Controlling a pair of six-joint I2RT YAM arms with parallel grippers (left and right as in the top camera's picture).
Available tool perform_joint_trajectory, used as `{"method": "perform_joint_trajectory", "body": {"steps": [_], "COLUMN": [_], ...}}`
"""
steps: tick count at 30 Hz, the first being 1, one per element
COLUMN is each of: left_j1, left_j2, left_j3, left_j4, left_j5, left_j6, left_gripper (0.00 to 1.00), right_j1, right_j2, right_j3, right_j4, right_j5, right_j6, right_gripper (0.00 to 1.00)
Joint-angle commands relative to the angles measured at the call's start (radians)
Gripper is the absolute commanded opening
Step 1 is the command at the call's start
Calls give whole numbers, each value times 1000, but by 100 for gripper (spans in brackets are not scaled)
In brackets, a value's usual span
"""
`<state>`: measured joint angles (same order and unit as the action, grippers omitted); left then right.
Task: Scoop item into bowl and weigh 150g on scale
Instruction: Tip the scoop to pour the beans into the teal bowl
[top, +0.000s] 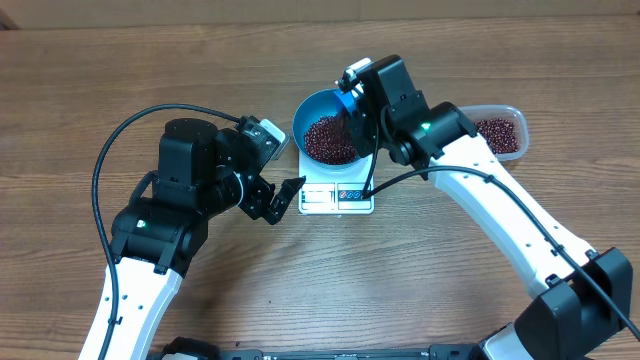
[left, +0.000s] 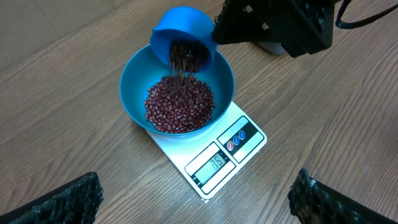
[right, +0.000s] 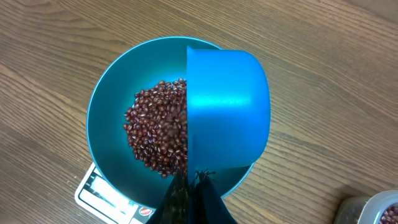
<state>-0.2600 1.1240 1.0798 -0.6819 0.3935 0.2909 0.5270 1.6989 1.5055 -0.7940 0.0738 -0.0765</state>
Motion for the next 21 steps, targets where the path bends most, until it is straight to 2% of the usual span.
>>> {"method": "perform_joint_trajectory", "body": {"steps": [1,21], "left_j1": [4,4], "left_j2": [2,2], "left_j3": [24,24], "left_j4": [1,1], "left_j5": [22,22], "left_j6": [-7,-7], "left_gripper": [100,100], "right_j1": [13,92], "right_j2": [-31,-31], "right_j3": [35,35], "right_j4": [7,-4], "right_j5": [42,174], "right_j6": [-4,-4], "right_gripper": [4,4]}}
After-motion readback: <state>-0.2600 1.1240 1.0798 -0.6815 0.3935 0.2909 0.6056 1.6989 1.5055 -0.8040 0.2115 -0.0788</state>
